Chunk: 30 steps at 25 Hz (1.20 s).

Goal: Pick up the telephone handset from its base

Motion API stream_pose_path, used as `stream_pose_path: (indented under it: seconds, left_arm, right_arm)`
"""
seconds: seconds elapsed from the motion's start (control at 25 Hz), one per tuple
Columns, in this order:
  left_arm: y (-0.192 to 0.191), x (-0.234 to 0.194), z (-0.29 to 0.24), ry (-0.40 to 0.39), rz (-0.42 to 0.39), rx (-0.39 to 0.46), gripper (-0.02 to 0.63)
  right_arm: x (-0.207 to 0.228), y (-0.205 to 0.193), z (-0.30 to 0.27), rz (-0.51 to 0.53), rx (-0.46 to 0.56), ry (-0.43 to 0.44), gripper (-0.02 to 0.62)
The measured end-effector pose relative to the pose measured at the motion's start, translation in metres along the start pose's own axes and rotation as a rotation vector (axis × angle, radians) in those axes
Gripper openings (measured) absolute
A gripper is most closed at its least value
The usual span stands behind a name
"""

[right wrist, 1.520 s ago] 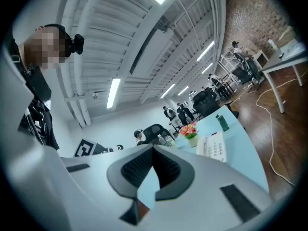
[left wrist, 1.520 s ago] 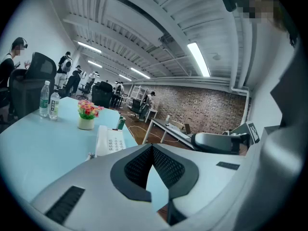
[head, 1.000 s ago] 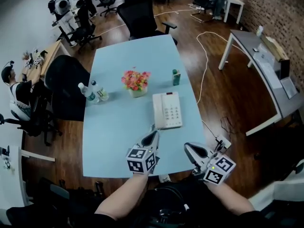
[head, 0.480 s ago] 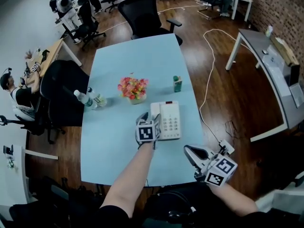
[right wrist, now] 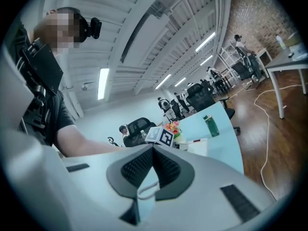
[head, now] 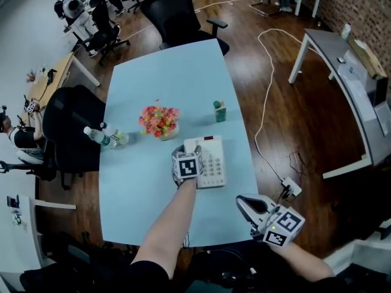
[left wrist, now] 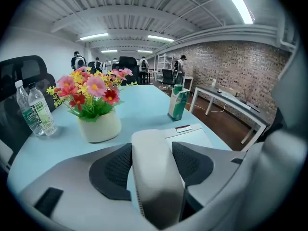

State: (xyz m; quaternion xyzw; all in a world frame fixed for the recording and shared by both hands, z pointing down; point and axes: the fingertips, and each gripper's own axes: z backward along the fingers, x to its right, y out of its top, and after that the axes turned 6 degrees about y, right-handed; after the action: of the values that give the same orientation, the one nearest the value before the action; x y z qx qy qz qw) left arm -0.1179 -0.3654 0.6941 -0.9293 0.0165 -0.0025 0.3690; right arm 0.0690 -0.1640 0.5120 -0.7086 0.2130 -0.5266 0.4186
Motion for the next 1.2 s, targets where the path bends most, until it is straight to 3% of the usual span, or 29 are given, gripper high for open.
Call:
stream_pose_path:
  seconds: [0.2, 0.4, 0.56, 0.88, 1.04, 1.2]
  left_arm:
    - [0.004, 0.002, -0.004, 0.01, -0.003, 0.016, 0.261]
    - [0.008, -0.006, 0.009, -0.018, 0.089, 0.021, 0.25]
    - [0.028, -0.007, 0.048, -0.121, 0.173, 0.109, 0.247]
    - [0.027, -0.027, 0.165, -0.365, 0.32, 0.293, 0.245]
    - [0.013, -0.037, 0.233, -0.507, 0.372, 0.377, 0.245]
    - [-0.013, -0.059, 0.287, -0.584, 0.436, 0.417, 0.245]
  right_arm:
    - [0.001, 0.001, 0.002, -0.004, 0.01, -0.021, 0.018]
    - [-0.011, -0.001, 0.003, 0.006, 0.023, -0.031, 0.018]
    - [-0.026, -0.003, 0.002, 0.014, 0.043, -0.036, 0.018]
    - [-0.074, -0.017, -0.016, 0.038, 0.048, 0.018, 0.018]
    - [-0.099, -0.027, -0.027, 0.059, 0.044, 0.057, 0.018]
    - [-0.118, -0.04, -0.037, 0.055, 0.034, 0.093, 0.018]
